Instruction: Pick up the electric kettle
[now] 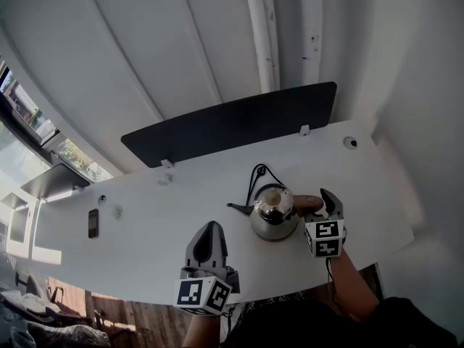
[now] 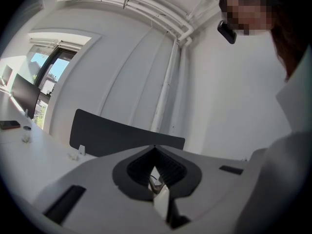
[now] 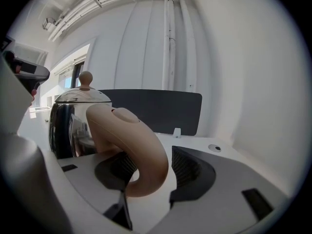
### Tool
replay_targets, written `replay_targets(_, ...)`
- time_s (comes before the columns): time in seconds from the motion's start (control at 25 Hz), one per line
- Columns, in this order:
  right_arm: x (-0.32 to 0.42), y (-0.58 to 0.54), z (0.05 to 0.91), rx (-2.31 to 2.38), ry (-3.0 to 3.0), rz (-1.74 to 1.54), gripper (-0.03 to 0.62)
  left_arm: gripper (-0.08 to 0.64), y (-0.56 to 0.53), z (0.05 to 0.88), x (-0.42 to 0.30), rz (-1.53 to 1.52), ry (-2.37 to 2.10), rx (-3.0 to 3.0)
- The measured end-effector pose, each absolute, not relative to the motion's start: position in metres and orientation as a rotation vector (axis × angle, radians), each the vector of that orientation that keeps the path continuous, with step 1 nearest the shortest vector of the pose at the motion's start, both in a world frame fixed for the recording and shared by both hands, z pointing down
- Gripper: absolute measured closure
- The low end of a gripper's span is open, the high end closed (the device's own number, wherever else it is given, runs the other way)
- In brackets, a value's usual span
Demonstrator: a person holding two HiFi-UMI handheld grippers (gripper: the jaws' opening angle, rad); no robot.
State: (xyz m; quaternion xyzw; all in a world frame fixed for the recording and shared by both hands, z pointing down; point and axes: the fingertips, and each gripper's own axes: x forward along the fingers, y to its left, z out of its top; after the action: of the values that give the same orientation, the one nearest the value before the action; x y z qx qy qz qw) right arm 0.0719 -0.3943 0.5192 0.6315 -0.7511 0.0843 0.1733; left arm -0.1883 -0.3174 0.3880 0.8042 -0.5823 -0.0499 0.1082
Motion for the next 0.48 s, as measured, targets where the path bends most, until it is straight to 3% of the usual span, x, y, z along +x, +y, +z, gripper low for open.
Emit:
replay_targets(0.16, 0.0709, -0.3988, 0.5174, 1.805, -2.134, 0.237, 0.385, 0.558, -0.3215, 0.3885, -0.1925, -0.151, -1.710, 2.355)
replay_targets(0.36, 0.0681, -0.3996, 0.5189, 1.816, -2.183, 0.306, 0.443, 0.558, -0.3218, 0.3888, -0.1941, -0.155, -1.713, 2.351)
replay_targets(0.48, 0.0681, -0.4008, 0.5190, 1.818, -2.198, 0.310, 0.443, 0.558, -0.3205, 0.3893, -0.1950, -0.159, -1.713, 2.350)
